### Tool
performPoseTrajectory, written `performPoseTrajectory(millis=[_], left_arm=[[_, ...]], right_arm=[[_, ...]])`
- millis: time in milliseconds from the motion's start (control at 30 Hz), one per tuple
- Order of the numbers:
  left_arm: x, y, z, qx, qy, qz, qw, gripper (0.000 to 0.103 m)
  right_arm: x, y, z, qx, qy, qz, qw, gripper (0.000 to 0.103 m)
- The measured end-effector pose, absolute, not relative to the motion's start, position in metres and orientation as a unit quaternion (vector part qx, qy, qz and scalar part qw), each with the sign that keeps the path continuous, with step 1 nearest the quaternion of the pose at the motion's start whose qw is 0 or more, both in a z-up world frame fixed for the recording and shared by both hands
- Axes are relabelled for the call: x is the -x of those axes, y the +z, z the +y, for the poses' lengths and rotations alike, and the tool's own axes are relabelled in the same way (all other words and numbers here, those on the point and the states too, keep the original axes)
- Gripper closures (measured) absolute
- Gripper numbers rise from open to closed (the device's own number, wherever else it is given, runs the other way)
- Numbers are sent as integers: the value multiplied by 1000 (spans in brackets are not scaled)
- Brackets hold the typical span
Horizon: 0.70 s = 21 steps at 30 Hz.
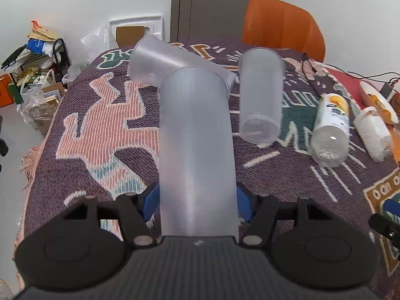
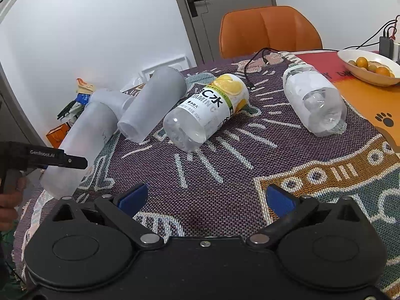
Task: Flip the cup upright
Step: 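Close the left tool fingers around the body of the lying cup, then lift the cup with the left tool and tilt it toward the right tool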
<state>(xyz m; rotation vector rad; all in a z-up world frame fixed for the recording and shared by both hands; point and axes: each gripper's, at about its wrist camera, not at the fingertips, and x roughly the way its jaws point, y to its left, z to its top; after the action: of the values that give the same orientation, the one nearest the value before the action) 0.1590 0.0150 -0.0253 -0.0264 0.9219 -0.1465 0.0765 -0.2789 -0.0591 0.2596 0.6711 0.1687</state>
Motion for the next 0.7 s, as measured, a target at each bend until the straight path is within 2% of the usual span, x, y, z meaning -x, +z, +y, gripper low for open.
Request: performPoseTrajectory(millis=[700], left_arm=[[-77, 9, -17, 36, -113, 397, 910, 41]], right_arm=[[-41, -53, -288, -153, 95, 311, 933, 0]])
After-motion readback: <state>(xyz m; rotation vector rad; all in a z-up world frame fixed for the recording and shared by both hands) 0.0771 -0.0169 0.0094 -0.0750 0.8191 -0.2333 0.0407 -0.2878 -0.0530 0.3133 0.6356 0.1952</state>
